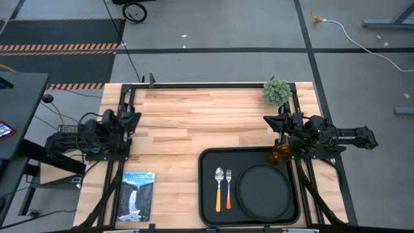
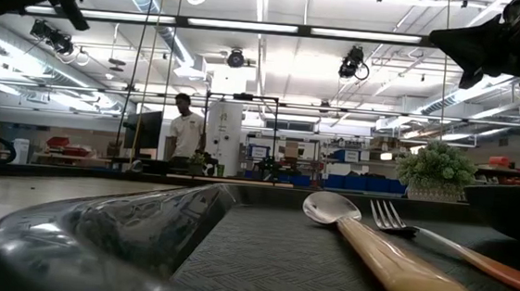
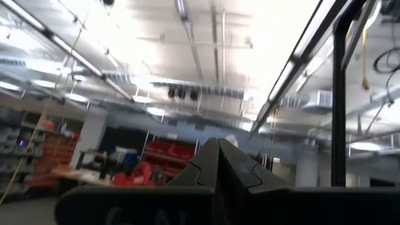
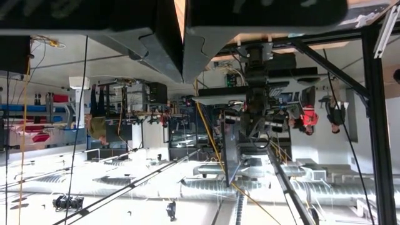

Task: Pick and place plate/cup/fork/spoon on tray
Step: Return to Home Position

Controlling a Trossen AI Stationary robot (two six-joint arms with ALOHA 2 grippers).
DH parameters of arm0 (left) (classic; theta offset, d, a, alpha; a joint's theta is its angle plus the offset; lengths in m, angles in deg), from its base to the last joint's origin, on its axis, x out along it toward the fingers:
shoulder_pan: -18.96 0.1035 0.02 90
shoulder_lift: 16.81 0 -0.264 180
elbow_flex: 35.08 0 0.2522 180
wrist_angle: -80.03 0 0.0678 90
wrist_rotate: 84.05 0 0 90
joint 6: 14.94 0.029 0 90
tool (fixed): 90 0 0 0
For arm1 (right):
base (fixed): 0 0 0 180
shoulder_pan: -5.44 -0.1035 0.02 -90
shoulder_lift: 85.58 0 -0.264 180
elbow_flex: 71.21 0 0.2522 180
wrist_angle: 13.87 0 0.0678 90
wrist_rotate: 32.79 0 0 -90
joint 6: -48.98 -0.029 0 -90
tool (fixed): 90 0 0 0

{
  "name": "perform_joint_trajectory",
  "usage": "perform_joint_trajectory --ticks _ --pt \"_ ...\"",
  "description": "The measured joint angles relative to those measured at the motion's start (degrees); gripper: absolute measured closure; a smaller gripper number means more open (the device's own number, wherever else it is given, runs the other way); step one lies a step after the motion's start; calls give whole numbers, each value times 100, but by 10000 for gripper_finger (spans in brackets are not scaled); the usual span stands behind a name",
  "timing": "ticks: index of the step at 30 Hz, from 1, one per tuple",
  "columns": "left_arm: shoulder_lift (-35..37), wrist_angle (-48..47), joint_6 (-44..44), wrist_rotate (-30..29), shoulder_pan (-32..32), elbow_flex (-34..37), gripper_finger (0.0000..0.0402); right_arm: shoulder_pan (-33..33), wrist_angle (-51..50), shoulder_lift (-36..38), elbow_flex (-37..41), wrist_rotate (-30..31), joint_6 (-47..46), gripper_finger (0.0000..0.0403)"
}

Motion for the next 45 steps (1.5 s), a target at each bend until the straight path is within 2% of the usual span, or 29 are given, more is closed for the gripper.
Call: perform_joint_trajectory --ticks 30,36,42,45 --pt "3 -3411 231 -25 0 4 392 0 0 0 0 4 0 387" --pt "8 -3524 481 194 28 2 392 0 0 0 0 4 2 387" --pt "6 -3631 299 653 346 4 392 0 -2 0 0 4 0 387" --pt "6 -3625 296 664 457 6 392 1 0 0 0 4 1 387"
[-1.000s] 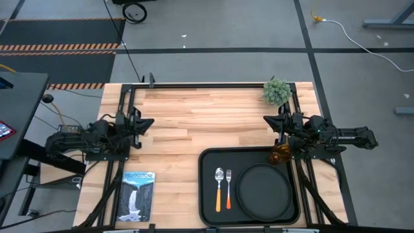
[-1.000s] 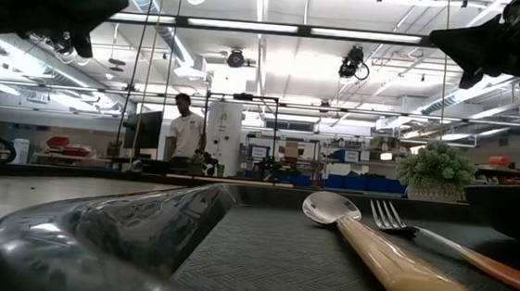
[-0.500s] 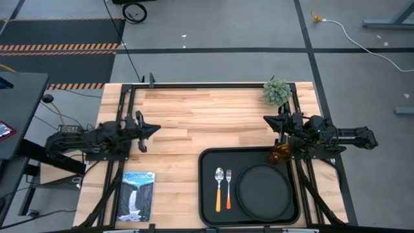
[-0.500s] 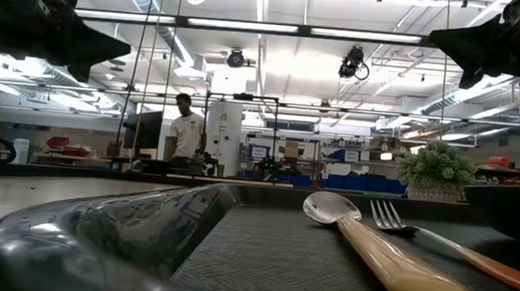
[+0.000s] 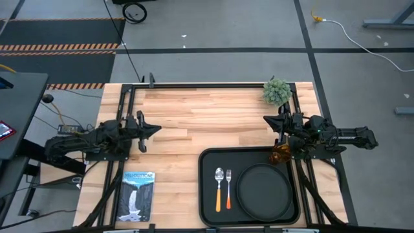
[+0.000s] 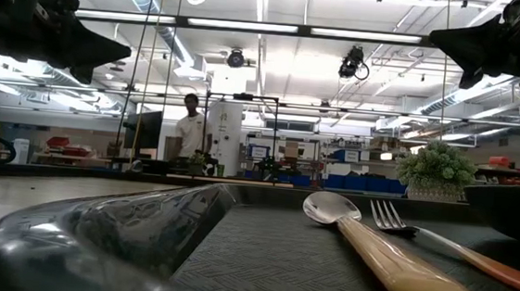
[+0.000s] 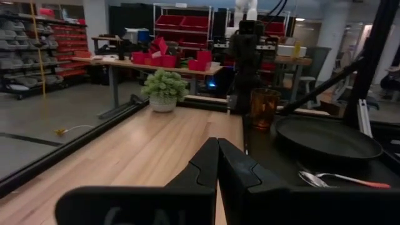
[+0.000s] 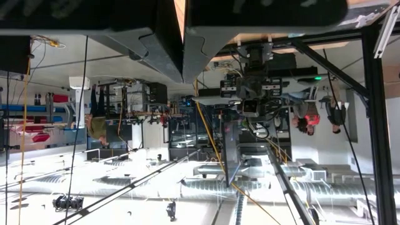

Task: Pick and place plate/cup/fork/spoon on tray
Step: Return to Home Position

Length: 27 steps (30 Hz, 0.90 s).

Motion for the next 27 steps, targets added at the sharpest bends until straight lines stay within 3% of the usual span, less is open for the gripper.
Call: perform_joint_trajectory --ticks 27 --pt "-72 153 35 -4 -378 3 392 0 -2 0 0 0 0 387"
